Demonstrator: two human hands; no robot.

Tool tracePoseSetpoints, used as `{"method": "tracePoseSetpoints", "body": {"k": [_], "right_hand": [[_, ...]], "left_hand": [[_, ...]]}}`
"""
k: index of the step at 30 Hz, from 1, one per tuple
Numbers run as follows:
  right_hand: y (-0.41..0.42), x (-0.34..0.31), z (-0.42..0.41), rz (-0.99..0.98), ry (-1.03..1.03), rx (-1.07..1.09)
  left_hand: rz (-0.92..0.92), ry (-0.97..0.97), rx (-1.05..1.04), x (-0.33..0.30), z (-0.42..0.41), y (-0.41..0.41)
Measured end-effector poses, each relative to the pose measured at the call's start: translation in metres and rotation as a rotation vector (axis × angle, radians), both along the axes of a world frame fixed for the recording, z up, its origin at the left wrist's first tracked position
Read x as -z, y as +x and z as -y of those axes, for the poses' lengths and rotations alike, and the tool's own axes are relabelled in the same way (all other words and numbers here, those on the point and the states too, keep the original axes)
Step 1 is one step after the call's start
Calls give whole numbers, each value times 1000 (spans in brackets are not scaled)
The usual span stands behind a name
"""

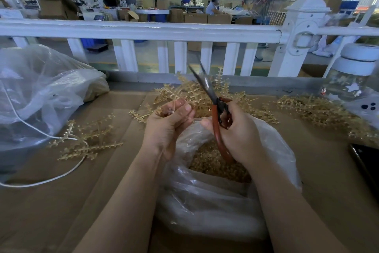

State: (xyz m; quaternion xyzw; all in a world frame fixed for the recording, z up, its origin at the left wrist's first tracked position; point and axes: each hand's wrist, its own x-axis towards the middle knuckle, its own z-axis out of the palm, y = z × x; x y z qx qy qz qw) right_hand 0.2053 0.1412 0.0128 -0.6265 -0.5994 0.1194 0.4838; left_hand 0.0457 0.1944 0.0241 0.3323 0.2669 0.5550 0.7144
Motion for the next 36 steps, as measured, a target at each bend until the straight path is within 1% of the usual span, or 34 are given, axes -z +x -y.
{"method": "tracePoseSetpoints", "body": {"k": [2, 5, 9, 13, 19, 26, 36], "right_hand": [[0, 2, 0, 116, -44, -10], [1, 3, 1, 228, -90, -9], [2, 3, 1, 320, -74, 12], [1, 3, 2, 390, -39, 41], [1, 5, 1, 406, -16, 76], [2, 4, 1, 367, -44, 43], [0, 4, 1, 326, -8, 15]], "left_hand": [[15, 19, -23, 1, -3, -2], [24, 87, -40, 1, -4, -3], [61, 172, -33, 0, -2, -3], [80, 189, -33, 2, -2, -2], [53, 218, -25, 0, -1, -3], [59, 241, -7, -1, 0, -4], [23, 267, -53, 0, -2, -4]]}}
